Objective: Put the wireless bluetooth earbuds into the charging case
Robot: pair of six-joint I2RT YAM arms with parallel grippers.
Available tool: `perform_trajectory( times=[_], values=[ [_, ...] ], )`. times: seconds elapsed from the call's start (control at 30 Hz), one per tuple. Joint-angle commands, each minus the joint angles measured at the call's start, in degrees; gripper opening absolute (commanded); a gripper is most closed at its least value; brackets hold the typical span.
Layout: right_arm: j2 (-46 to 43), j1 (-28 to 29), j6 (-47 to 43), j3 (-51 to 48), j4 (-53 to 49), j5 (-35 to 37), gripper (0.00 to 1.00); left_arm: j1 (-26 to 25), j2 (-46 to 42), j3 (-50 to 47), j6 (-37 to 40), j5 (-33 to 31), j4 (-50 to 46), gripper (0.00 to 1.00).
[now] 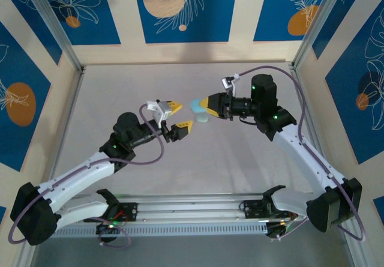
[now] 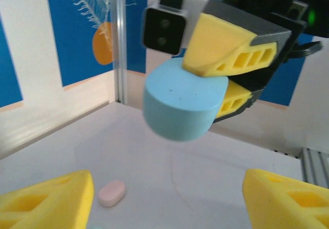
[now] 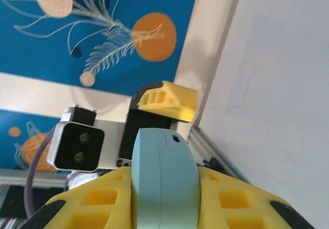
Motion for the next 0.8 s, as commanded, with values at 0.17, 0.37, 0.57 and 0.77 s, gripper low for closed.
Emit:
perform_trajectory(
  times=[0.17,0.37,0.57,0.77],
  values=[
    [-1.6,-2.9,-9.6,-7.0,-9.9,14.5,0.23,0.9,-2.2,8.8,-5.8,-14.7,-21.0,0.79],
    [6.3,-3.4,-11.2,-11.7,-8.1,11.8,0.23,1.9,-1.1,11.0,-8.4,-16.8,-26.7,0.79],
    [16.3,-0.9,-12.3,-12.3,-4.0,10.6,0.23,2.9,-1.8,10.4,-9.7,-18.8,-28.1,0.80],
    [26.8,1.8,-10.0,-10.9,2.1,10.2,0.23,3.5,-2.2,9.9,-9.8,-18.9,-27.8,0.81]
  ],
)
